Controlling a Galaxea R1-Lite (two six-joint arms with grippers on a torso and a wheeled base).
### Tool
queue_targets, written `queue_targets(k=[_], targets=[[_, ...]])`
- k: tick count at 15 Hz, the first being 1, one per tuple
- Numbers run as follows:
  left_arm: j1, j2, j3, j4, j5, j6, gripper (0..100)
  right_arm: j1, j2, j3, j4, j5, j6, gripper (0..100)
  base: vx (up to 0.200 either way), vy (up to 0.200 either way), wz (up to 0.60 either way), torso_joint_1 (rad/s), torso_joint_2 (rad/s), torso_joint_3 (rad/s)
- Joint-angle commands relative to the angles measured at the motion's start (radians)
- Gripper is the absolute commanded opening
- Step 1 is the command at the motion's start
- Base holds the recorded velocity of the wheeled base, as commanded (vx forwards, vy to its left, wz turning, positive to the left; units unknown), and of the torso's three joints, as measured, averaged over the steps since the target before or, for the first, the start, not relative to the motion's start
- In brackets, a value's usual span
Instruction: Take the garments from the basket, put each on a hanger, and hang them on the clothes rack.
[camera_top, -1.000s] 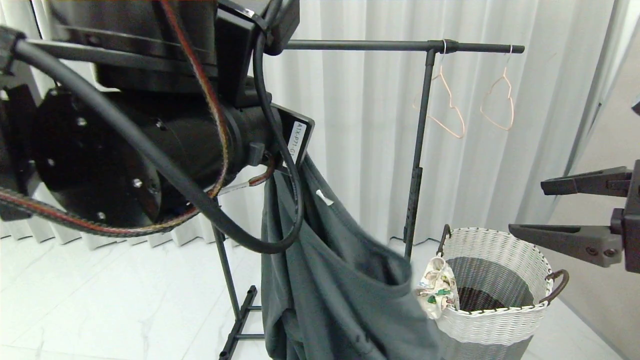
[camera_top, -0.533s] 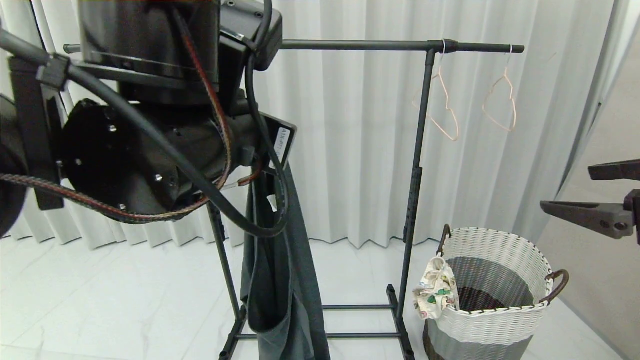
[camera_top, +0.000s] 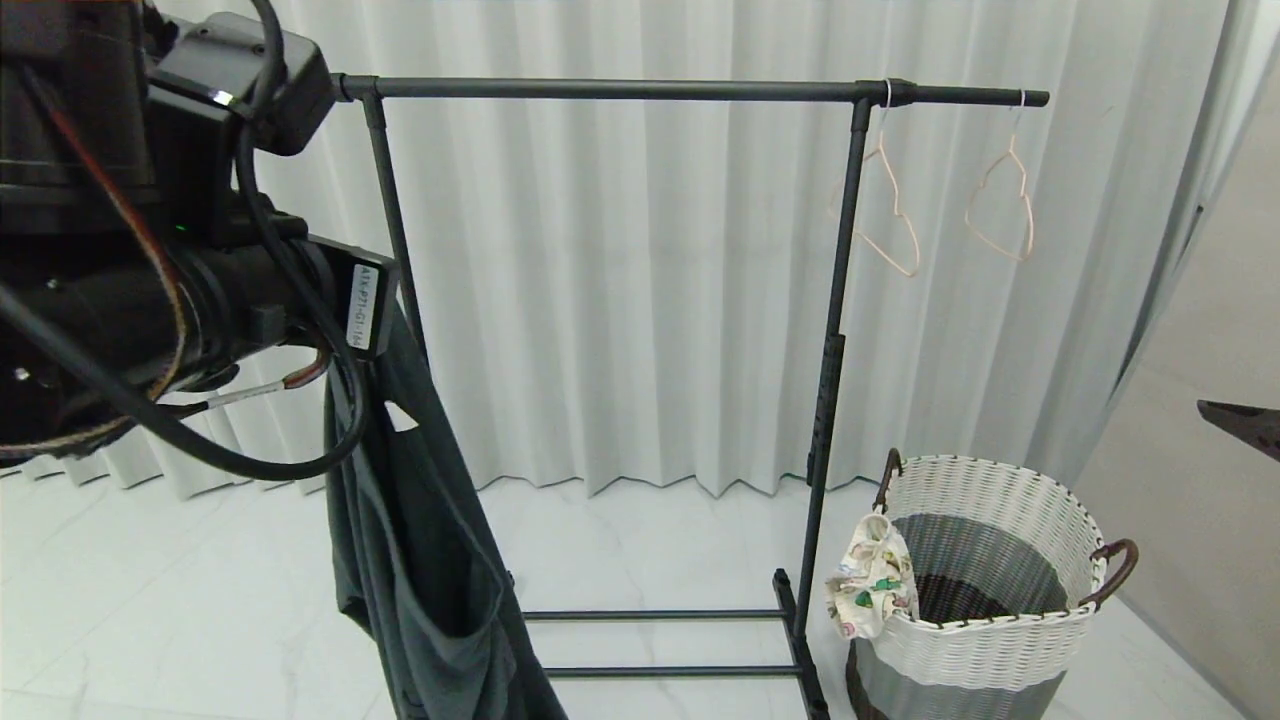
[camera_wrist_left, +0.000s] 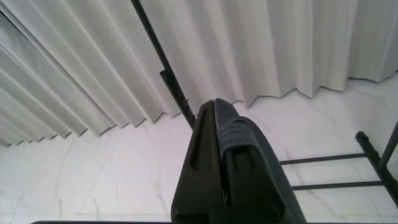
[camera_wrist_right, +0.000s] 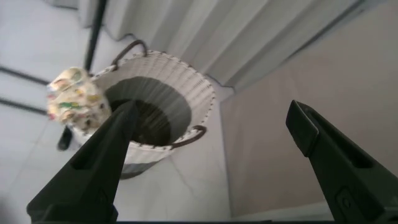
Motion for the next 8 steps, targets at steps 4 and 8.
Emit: queue_targets(k=[4, 8], targets=[[0.007, -0.074, 0.044, 0.0, -0.002, -0.002, 0, -0.028, 0.014, 0.017, -0.019, 0.006, 0.105, 100, 0.0, 0.0, 0.0, 0.015, -0.03, -0.008], [0.001, -0.097, 0.053, 0.0, -0.001, 0.003, 0, -0.036, 0.019, 0.017, -0.019, 0.004, 0.188, 100, 0.0, 0.0, 0.0, 0.174, -0.2, -0.195]])
